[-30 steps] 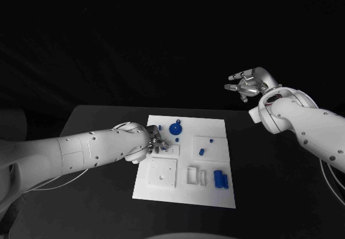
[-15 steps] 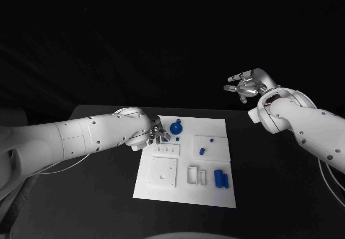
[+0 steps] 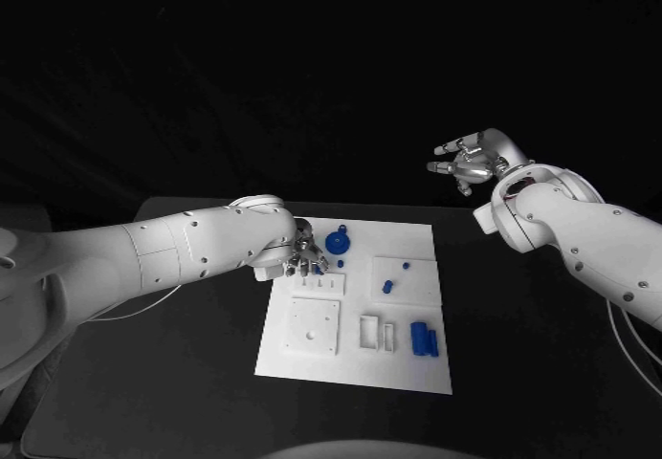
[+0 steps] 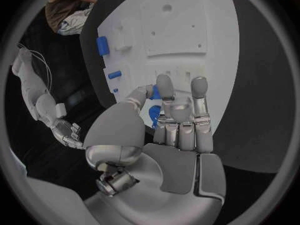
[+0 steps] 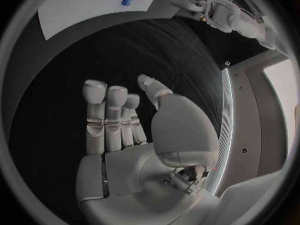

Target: Assemble the parts on the task board

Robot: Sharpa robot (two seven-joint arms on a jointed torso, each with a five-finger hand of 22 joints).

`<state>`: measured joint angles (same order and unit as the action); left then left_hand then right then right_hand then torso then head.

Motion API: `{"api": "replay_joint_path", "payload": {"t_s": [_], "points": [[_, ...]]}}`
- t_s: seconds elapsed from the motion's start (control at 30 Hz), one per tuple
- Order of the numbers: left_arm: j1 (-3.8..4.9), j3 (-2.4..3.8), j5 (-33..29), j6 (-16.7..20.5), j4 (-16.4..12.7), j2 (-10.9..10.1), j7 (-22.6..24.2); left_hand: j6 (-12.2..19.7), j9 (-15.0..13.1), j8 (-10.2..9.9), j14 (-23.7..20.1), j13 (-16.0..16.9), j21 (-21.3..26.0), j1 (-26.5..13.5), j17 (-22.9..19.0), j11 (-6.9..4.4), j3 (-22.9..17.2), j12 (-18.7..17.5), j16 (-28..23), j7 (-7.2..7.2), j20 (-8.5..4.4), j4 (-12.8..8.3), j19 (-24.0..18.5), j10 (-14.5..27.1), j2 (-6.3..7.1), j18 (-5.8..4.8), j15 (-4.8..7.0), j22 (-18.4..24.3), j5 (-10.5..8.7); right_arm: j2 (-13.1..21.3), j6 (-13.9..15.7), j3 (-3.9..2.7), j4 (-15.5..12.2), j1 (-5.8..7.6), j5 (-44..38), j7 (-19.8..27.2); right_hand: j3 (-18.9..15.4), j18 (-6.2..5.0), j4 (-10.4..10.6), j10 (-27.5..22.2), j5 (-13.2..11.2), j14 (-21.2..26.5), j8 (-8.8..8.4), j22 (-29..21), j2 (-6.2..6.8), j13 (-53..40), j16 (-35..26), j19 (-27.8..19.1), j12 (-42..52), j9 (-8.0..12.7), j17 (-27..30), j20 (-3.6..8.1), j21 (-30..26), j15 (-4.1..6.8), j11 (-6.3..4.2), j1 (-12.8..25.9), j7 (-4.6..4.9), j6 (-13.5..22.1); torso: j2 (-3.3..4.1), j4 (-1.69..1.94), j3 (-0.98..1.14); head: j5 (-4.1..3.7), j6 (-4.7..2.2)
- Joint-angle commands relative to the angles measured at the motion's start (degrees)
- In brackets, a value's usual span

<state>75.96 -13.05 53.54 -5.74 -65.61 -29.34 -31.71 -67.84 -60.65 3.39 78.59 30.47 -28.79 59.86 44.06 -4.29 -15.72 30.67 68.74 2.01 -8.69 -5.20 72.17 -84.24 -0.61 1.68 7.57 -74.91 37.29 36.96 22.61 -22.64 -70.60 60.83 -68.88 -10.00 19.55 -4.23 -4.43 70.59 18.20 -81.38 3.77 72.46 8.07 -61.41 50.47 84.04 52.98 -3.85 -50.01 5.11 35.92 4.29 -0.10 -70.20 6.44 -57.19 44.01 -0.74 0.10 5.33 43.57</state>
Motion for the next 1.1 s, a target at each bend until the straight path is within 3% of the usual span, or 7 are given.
{"api": "replay_joint_path", "payload": {"t_s": [0.03, 0.43, 1.1], "points": [[0.07, -0.04, -0.02, -2.41, 0.51, 0.68, -0.3, -2.45, -4.05, 0.41, -0.4, 0.05, -0.08, 0.64, 0.05, -0.13, -5.47, 0.26, 0.15, -3.02, 0.03, -5.57, -0.36, -2.44, -1.31, -0.4, 0.12, -1.16, 0.17, -0.14, -1.05, -0.02, -0.01, -0.03, -0.06, -0.13, 0.13, -0.84, -0.24, -0.42, 0.22, -0.54, -0.18, -0.02, -0.09, -0.03, -0.23, 2.9, 0.17, 0.04, -0.05, 0.39, 0.23, 0.0, -0.07, 0.5, 0.13, -0.35, 0.0, -0.01, -0.06, -0.03, 0.17], [-0.66, -0.3, 1.47, -1.03, 0.55, 1.29, 0.21, -2.41, -4.22, 0.38, -0.37, 0.19, -0.27, 0.55, -0.02, -0.12, -5.5, 0.26, 0.26, -3.01, 0.03, -5.6, -0.37, -2.45, -1.4, -0.37, 0.13, -1.14, 0.13, -0.27, -1.14, -0.02, 0.04, -0.05, -0.06, -0.17, 0.29, -0.83, -0.35, -0.41, 0.34, -0.53, -0.19, -0.03, -0.11, -0.05, -0.3, 2.89, 0.2, 0.04, -0.05, 0.39, 0.26, 0.01, -0.08, 0.55, 0.14, -0.34, -0.06, 0.14, -0.05, -0.28, 0.69], [-1.9, -0.4, 4.39, -0.98, 0.24, 0.97, 0.66, -2.47, -4.14, 0.37, -0.39, 0.33, -0.42, 0.62, -0.07, -0.11, -5.48, 0.28, 0.47, -3.01, 0.08, -5.71, -0.49, -2.46, -1.37, -0.34, 0.1, -1.13, 0.06, -0.42, -1.36, -0.02, 0.25, -0.15, -0.06, -0.22, 0.29, -0.83, -0.35, -0.41, 0.34, -0.53, -0.19, -0.03, -0.11, -0.05, -0.3, 2.89, 0.2, 0.04, -0.05, 0.39, 0.26, 0.01, -0.08, 0.55, 0.14, -0.34, -0.05, 0.08, -0.08, -0.29, 0.89]]}}
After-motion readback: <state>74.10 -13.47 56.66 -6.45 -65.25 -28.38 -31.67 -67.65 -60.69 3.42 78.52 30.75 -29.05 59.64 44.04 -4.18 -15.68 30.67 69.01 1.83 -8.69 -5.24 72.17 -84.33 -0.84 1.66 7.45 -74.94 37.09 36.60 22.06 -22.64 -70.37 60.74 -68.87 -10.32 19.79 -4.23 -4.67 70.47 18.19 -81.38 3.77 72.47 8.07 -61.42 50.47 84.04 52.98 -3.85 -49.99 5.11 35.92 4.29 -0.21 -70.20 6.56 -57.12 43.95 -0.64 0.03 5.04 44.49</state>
